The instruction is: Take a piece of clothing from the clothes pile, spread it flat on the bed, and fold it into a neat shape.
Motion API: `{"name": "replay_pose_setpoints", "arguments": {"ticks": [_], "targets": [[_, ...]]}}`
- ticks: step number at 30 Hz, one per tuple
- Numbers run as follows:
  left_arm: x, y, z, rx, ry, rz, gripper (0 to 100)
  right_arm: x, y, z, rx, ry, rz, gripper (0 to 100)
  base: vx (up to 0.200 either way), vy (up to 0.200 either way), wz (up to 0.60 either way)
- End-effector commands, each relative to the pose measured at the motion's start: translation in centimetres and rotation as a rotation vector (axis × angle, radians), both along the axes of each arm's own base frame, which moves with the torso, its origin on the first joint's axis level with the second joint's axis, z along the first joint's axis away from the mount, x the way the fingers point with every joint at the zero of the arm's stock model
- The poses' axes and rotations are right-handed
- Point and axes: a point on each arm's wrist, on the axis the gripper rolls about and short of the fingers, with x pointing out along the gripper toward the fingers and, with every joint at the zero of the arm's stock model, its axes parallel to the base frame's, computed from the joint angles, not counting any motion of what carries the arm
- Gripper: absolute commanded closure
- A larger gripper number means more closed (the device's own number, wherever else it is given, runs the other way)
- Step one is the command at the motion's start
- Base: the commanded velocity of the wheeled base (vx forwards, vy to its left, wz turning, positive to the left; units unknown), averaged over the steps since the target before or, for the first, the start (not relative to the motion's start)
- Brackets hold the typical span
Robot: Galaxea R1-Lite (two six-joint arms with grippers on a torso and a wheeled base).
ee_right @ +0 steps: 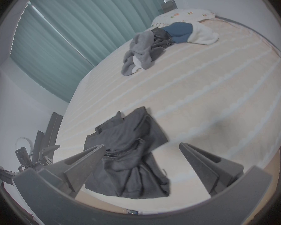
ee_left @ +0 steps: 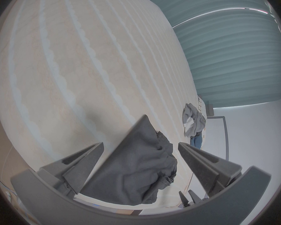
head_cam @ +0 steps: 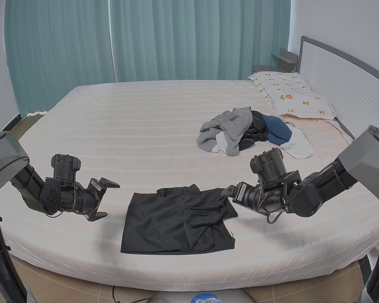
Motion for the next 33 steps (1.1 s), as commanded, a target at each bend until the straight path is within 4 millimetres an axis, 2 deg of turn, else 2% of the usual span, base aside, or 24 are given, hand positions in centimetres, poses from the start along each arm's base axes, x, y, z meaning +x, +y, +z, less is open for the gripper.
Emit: {"name": "replay_pose_setpoints", "arguments": {"ticks": [1,3,8,16,23,28,29,33], "targets": [[0.1,0.1,-0.5,-0.001,0.012,0.004,0,0.4,1.9,-0.6,-0.03,-0.014,0.011,0,0.0,0.2,0.0],[0.1,0.1,-0.5,-0.001,0.014,0.004,0,-0.3,2.8,-1.1,-0.056,0.002,0.029,0,0.0,0.2,0.0],[0.0,-0.1,-0.7,0.005,0.016,-0.004,0,-1.2,3.5,-1.6,-0.151,0.021,0.064,0,0.0,0.2,0.0],[0.0,0.0,-0.8,0.013,0.018,0.0,0,-1.1,3.0,-3.8,-0.389,-0.004,0.059,0,0.0,0.0,0.0],[0.0,0.0,-0.8,0.013,0.018,0.0,0,-1.0,2.6,-6.0,-0.475,0.027,0.051,0,0.0,0.0,0.0],[0.0,0.0,-0.7,0.013,0.016,0.001,0,-1.0,0.8,-5.6,-0.502,0.04,0.036,0,0.0,0.0,0.0],[0.0,-0.1,-0.7,0.013,0.016,-0.001,0,-1.2,-0.3,-5.0,-0.506,0.045,0.023,0,0.0,0.0,0.0],[0.0,-0.1,-0.7,0.013,0.016,-0.001,0,-1.9,-2.5,-4.1,-0.508,0.065,-0.015,0,0.0,0.0,0.0]]}}
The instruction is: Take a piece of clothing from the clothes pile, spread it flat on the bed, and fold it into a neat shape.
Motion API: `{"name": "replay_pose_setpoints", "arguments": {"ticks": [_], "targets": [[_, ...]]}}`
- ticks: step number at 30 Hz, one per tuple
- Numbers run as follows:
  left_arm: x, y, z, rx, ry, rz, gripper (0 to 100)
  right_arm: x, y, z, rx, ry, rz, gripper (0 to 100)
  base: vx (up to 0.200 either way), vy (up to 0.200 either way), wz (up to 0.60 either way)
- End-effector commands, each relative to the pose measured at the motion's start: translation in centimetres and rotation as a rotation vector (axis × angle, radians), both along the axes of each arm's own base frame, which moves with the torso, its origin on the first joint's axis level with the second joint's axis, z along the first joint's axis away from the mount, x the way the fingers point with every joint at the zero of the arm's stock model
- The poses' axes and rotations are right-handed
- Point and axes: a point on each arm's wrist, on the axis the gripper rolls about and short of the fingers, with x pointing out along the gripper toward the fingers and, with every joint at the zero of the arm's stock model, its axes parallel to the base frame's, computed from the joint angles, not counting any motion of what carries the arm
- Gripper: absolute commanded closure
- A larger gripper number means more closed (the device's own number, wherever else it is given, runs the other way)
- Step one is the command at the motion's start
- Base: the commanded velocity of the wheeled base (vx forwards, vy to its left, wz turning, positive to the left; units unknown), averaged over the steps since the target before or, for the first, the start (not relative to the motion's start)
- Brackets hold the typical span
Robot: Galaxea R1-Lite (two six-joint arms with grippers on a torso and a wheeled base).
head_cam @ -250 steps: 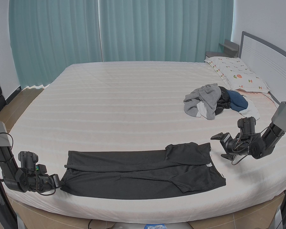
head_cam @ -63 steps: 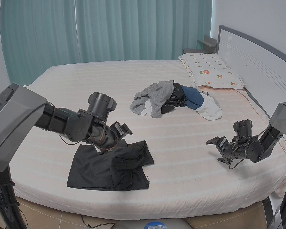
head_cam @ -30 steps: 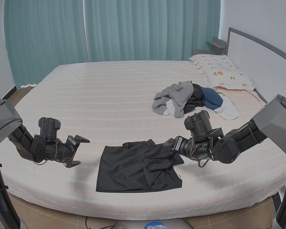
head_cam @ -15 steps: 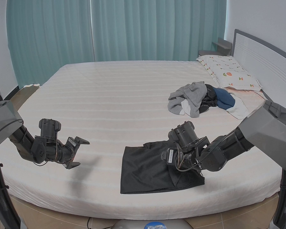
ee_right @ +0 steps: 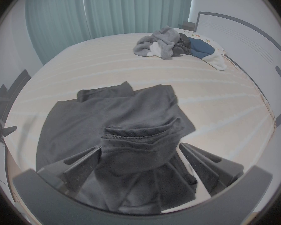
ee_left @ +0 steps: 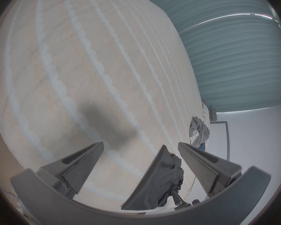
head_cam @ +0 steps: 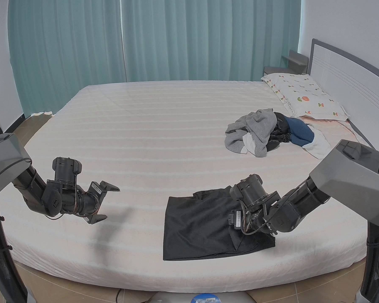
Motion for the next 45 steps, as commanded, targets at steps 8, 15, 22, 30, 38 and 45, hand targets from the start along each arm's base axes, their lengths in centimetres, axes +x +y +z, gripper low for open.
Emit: {"name": "replay_pose_setpoints", "arguments": {"ticks": [8,15,22,30,38,45], "targets": [[0.0,0.0,0.0,0.0,0.001,-0.001,0,-3.6,-7.6,2.5,0.075,0.056,-0.096,0,0.0,0.0,0.0],[0.0,0.0,-0.1,0.0,0.004,-0.001,0,-5.7,-10.4,0.8,0.116,0.128,-0.099,0,0.0,0.0,0.0],[0.0,0.0,-0.1,0.0,0.004,-0.001,0,-6.5,-13.1,0.6,0.137,0.129,-0.088,0,0.0,0.0,0.0],[0.0,0.0,0.1,-0.009,-0.001,-0.004,0,-5.7,-13.4,2.4,0.413,0.067,-0.018,0,0.0,0.0,0.0],[-0.4,-0.8,0.2,-0.016,0.003,-0.032,0,-5.2,-14.5,0.4,0.692,0.13,0.087,0,0.0,0.0,0.0],[0.1,-3.0,0.2,-0.021,-0.029,-0.095,0,-4.1,-14.4,-2.1,0.693,0.111,0.098,0,0.0,0.0,0.0]]}}
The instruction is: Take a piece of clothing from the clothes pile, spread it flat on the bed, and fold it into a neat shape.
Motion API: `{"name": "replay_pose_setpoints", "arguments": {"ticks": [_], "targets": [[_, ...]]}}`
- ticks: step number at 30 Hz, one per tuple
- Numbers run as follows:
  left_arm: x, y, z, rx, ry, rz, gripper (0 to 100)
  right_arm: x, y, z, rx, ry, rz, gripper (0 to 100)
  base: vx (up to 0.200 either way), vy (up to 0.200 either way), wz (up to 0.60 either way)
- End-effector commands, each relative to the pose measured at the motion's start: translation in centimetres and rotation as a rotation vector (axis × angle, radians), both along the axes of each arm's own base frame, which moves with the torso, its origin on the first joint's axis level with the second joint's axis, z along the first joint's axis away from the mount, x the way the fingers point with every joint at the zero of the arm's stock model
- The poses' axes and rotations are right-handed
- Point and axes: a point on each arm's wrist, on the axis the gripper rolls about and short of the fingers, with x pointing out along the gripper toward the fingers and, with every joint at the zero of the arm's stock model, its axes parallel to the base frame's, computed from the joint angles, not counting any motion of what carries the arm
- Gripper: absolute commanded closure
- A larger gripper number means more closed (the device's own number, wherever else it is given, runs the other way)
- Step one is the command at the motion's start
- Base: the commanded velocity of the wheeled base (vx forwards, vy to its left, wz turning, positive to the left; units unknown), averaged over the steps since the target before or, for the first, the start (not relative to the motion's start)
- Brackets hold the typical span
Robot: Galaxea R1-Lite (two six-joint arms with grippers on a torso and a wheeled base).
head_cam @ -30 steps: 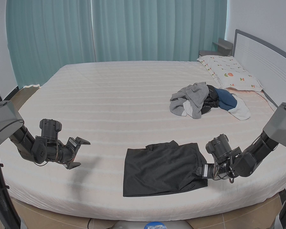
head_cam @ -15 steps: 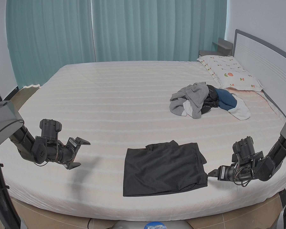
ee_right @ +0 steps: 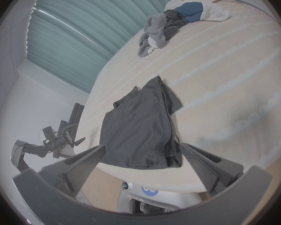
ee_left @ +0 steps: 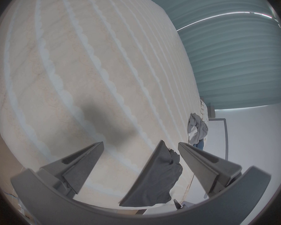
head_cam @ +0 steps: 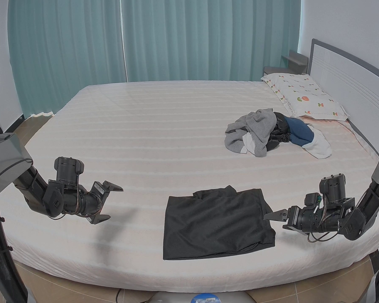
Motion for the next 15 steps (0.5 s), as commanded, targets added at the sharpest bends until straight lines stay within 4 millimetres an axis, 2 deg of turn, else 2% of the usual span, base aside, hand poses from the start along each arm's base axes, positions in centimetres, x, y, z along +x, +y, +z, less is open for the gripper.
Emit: {"name": "replay_pose_setpoints", "arguments": {"ticks": [1,8,9,15], "targets": [[0.0,-1.8,-0.1,-0.002,-0.014,-0.054,0,0.4,-0.3,-3.4,-0.015,0.091,-0.012,0,0.0,0.0,0.0],[-0.1,-2.0,-0.3,0.005,-0.012,-0.056,0,0.3,0.4,-3.7,-0.01,0.075,0.012,0,0.0,0.0,0.0],[-0.1,-2.0,-0.3,0.006,-0.01,-0.055,0,0.3,0.5,-3.9,-0.012,0.083,0.015,100,0.0,0.0,0.0],[-0.1,-2.0,-0.4,0.007,-0.009,-0.057,0,0.4,0.6,-4.3,-0.018,0.065,0.014,100,0.0,0.0,0.0]]}}
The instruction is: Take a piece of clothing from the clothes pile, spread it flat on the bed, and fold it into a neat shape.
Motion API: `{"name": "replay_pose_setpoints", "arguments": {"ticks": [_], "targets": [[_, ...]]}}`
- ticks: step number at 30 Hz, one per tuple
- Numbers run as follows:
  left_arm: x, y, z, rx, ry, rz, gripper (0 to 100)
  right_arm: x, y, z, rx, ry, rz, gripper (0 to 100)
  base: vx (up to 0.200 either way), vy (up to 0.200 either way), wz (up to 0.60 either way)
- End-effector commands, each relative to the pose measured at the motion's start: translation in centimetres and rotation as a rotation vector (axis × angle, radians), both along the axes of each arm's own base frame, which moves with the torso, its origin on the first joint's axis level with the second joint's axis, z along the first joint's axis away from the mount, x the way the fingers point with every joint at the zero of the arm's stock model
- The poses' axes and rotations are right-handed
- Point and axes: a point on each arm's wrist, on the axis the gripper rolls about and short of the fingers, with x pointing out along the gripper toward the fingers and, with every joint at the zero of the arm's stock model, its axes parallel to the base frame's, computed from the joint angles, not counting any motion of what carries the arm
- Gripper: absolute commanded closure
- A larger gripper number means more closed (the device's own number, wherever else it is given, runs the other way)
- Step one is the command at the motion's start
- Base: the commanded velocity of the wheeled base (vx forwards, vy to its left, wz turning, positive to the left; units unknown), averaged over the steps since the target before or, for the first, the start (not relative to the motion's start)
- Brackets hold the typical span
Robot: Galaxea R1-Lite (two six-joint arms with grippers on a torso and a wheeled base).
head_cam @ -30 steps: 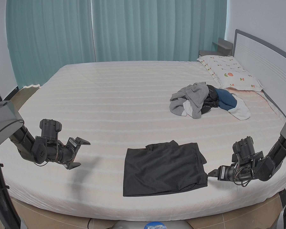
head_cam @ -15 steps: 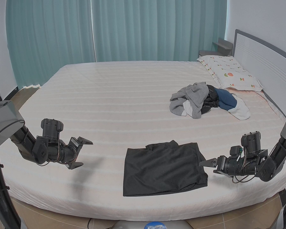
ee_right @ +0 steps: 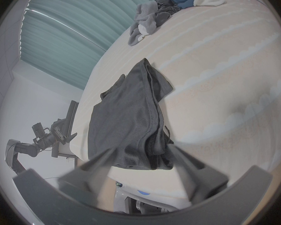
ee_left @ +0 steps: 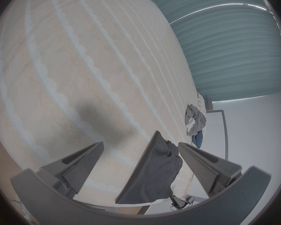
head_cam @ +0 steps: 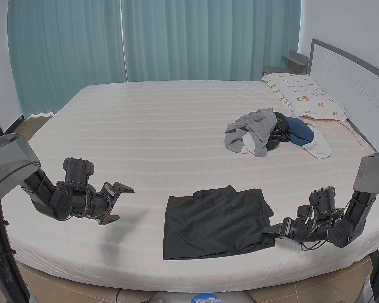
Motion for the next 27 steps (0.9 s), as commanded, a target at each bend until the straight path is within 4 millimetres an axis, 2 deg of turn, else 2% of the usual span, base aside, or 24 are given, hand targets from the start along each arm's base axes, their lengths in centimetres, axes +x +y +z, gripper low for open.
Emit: {"name": "replay_pose_setpoints", "arguments": {"ticks": [1,10,20,21,27], "targets": [[0.0,0.0,-0.1,0.002,0.004,0.0,0,-0.3,0.1,-0.6,-0.01,0.011,0.001,100,0.0,0.0,0.0],[0.0,0.0,-0.1,0.002,0.004,0.0,0,-2.3,-0.9,-0.9,-0.075,0.013,0.019,100,0.0,0.0,0.0],[0.0,0.0,-0.1,0.002,0.004,0.0,0,-2.9,-1.7,-0.9,-0.105,-0.03,0.016,100,0.0,0.0,0.0],[0.0,0.0,-0.1,0.002,0.004,0.0,0,-3.1,-1.8,-0.9,-0.113,-0.03,0.021,0,0.0,0.0,0.0],[0.0,0.0,-0.2,0.002,0.006,0.002,0,-3.2,-1.9,-0.9,-0.139,-0.057,0.05,0,0.0,0.0,0.0]]}}
